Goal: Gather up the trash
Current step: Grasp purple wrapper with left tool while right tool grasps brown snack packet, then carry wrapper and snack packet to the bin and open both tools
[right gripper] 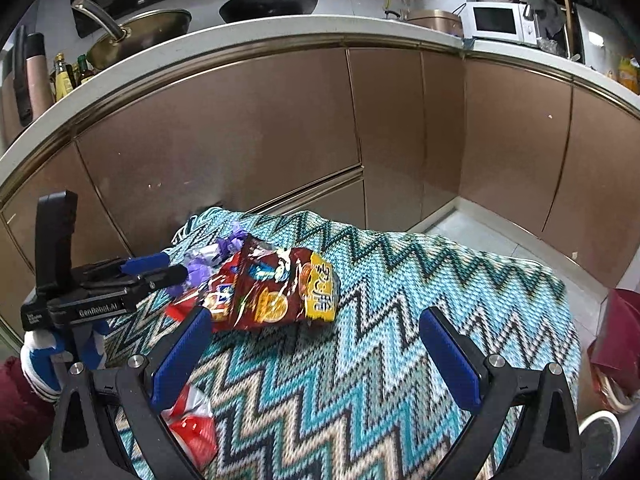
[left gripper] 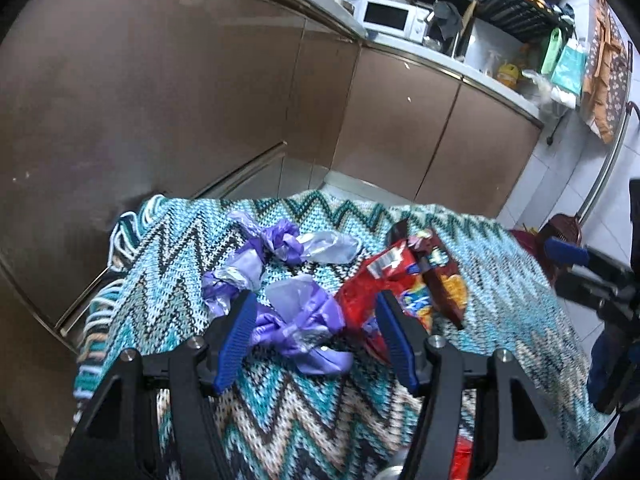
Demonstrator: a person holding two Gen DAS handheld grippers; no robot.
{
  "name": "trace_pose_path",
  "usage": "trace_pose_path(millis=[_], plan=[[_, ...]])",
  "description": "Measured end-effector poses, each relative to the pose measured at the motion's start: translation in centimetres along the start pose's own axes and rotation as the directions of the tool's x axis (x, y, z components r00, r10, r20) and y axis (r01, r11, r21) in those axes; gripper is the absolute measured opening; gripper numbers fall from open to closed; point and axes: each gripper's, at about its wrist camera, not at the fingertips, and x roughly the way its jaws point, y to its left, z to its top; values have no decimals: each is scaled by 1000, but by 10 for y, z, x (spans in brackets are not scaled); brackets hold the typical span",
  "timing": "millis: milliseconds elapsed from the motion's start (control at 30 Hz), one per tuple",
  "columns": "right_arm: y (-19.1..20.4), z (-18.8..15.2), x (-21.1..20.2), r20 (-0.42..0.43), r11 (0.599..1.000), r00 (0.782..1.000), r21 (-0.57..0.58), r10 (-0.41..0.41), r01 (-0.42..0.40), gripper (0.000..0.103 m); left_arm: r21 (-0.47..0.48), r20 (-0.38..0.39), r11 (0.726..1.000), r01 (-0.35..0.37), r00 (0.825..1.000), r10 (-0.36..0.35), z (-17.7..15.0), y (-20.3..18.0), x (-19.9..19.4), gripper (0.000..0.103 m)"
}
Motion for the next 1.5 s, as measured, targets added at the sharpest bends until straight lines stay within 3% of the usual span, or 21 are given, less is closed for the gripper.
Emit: trace_pose_path(millis=[100,233,367,633,733,800,833,900,1000,1267,1500], plan=[[-1,4,15,-11,1000,1000,1,19,-19,103,17,-22,1000,6,1000,-6,-3,5,13,58],[-1,10,41,-36,998,998,28,57,-56,103,14,-57,999,32,998,-31,-8,11,28,43],[5,9,67,-64,995,993,37,98,-96,103,23,-52,998,52,997,-51,-12,10,31,41],[12,-4,110,-141,996,987,33,82,-78,103,87,-83,995,58,995,-51,-19,-4,32,38],[8,-10,112,-156,995,983,50,96,-89,87,85,-89,995,58,995,-50,-19,-5,33,38],[4,-14,108,-162,995,982,54,92,-84,68,87,-94,995,56,994,-48,-21,-6,31,38],[1,-16,106,-163,995,982,59,93,-84,66,89,-95,995,54,994,-46,-24,-4,29,38],[-6,-18,100,-164,994,982,75,97,-85,51,94,-97,995,44,995,-35,-29,-5,26,37],[-11,-22,89,-169,993,980,77,103,-91,42,95,-96,995,27,995,-18,-29,-7,21,36],[-11,-38,36,-141,996,987,58,72,-64,34,44,-70,999,1,998,2,-32,-6,-8,34],[-17,-66,-35,-111,997,993,76,33,-24,33,36,-14,999,-8,1000,9,-43,-12,-64,33]])
